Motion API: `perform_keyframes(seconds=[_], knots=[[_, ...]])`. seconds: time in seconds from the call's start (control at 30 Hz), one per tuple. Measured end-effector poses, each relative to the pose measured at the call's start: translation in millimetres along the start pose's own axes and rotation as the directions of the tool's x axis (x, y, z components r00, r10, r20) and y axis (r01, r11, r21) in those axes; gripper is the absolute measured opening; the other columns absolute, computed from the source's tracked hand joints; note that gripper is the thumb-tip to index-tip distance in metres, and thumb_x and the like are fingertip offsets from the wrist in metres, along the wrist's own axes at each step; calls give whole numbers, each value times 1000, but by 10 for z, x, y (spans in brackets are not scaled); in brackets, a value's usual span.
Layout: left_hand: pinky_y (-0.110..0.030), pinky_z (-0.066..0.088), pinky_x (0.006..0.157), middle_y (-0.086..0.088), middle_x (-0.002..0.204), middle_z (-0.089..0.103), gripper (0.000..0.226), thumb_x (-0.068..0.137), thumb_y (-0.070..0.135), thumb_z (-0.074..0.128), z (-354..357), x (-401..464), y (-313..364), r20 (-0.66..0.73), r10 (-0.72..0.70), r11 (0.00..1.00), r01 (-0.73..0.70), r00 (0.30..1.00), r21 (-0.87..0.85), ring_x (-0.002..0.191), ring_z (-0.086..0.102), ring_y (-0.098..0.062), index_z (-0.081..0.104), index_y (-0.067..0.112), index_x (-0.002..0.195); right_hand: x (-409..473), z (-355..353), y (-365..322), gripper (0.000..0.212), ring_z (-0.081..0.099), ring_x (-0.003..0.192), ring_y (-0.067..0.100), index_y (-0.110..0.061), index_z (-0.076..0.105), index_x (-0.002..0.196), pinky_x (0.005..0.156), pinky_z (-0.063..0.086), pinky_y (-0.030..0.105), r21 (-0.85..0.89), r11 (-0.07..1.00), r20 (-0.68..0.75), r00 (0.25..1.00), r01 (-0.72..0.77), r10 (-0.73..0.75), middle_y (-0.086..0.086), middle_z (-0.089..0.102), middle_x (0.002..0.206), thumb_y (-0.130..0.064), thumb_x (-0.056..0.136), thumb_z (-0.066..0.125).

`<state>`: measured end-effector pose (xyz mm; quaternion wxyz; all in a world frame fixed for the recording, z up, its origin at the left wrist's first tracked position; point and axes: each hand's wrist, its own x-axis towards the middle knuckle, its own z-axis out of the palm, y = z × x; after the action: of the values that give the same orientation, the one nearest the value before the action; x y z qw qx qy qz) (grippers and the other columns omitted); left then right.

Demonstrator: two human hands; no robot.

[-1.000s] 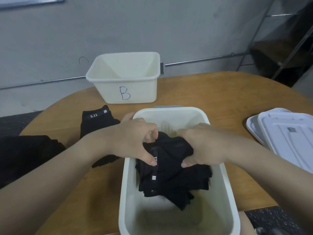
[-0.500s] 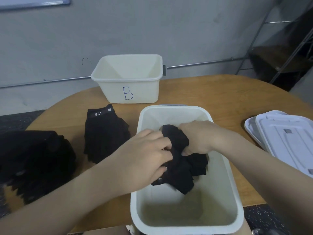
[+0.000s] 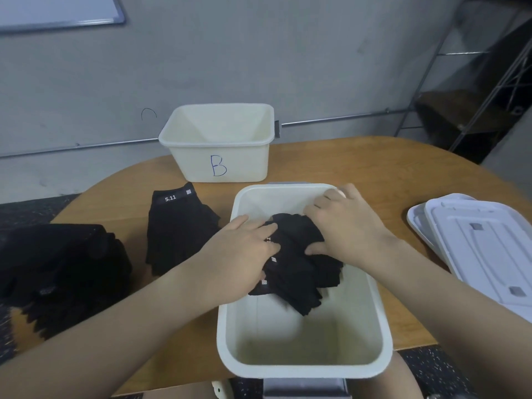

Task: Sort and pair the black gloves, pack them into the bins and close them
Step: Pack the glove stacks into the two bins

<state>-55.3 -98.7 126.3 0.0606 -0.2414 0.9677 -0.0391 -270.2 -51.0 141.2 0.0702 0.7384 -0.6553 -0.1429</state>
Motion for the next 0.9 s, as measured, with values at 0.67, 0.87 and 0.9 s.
perform_keyframes(seconds=[0.67,0.87,0.9], knots=[[-46,16,123,-15,169,6,94,95,58,51,101,214,-28,132,-82,927,27,988,373,152,17,-36,6,15,165,201,-18,185,86,59,106,27,-20,34,115,80,41,39,400,859,106,947,-319,303,2,57,121,-65,65,87],[-44,17,124,-12,167,11,132,74,71,72,105,363,-18,194,-101,928,22,976,373,150,18,-33,-4,10,163,266,-18,255,80,50,90,24,-23,36,112,72,39,38,489,816,144,952,-307,271,-3,53,103,-60,65,90],[-42,20,123,-9,165,17,134,72,69,75,105,391,-22,190,-88,934,15,978,356,148,23,-31,-3,9,163,273,-15,252,81,50,88,25,-23,36,112,71,39,37,485,818,145,951,-309,273,-4,50,100,-59,65,90]])
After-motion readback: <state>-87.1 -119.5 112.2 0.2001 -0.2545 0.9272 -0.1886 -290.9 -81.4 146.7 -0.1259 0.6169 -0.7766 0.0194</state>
